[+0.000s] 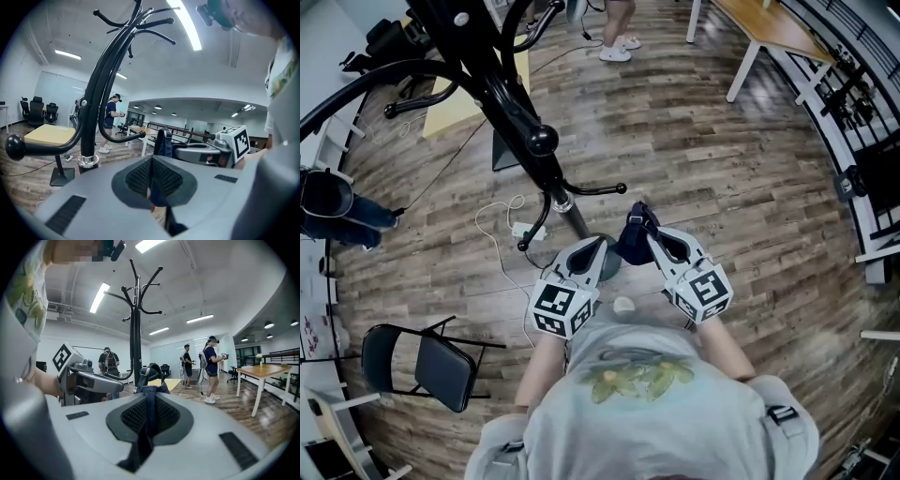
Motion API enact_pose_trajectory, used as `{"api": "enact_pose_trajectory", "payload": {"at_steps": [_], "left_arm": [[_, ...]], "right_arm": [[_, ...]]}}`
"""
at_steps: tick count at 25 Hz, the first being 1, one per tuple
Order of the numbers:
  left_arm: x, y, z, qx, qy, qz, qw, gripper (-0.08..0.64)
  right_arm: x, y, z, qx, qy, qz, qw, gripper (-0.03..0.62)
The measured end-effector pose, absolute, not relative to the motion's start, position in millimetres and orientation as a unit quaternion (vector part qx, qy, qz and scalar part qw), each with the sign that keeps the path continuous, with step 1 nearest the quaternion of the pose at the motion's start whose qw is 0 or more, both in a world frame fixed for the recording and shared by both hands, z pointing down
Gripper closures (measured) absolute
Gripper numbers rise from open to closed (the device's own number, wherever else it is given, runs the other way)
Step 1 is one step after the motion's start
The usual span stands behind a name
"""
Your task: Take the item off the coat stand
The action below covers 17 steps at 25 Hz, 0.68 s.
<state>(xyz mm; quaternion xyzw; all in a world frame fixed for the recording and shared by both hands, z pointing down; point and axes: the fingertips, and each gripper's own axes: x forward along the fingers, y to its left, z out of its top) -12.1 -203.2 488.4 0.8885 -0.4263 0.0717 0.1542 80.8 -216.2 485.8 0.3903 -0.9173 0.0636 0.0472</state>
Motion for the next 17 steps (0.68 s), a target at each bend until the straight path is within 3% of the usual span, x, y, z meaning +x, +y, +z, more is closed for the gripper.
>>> {"api": "enact_pose_trajectory", "payload": {"at_steps": [17], "left_arm": [[-1.2,-201.8,490.0,0.887,-0.423,0.061,0.172,0.546]], "right_arm": [[90.8,-213.1,486.6,0.384,-0.92,0.06,0.045,0.574]]}}
